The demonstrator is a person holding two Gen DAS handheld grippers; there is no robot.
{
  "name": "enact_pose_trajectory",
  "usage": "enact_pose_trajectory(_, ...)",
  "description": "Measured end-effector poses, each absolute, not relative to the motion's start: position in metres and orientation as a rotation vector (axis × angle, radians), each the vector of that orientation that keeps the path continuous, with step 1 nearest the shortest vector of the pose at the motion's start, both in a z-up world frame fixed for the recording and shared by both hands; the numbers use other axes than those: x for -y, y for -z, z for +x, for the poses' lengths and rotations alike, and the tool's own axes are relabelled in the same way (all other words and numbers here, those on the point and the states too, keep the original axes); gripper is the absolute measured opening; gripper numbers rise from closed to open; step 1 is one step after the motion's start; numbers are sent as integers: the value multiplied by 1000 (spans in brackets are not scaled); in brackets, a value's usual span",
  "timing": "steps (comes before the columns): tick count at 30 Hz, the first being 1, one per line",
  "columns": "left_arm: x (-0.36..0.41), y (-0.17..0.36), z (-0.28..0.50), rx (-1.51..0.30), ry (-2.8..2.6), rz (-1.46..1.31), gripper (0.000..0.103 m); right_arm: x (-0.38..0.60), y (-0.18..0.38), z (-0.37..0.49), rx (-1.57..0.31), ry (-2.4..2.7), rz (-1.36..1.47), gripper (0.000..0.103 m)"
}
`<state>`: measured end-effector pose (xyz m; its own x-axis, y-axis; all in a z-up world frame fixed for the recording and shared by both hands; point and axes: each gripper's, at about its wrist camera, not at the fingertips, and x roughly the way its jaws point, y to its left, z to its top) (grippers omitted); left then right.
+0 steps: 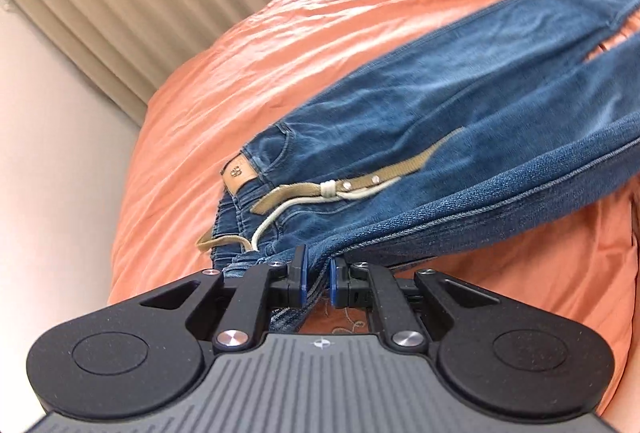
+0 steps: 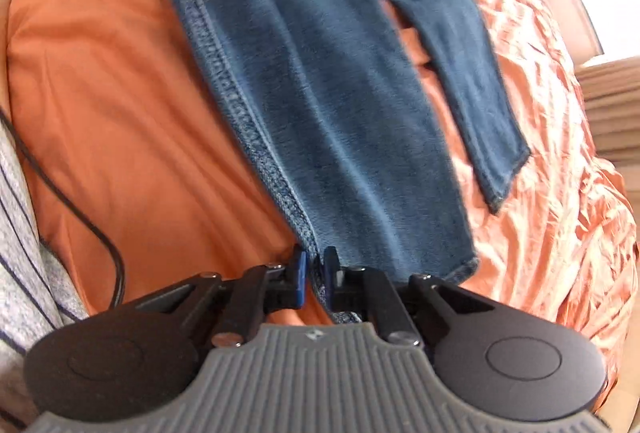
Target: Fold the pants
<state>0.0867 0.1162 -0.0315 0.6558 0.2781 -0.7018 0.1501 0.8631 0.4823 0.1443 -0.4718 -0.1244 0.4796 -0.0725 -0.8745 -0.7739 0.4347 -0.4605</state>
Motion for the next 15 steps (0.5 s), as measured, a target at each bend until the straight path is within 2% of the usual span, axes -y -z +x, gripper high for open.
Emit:
enact_pose_trajectory(9,-126,-11,132,-780,-111,505,10,484,31,227,-822,-340,-812,0)
enact_pose_trajectory(15,-135,-29,215,-770,-127,497,10,473,13,328,-794,-270,-762,0)
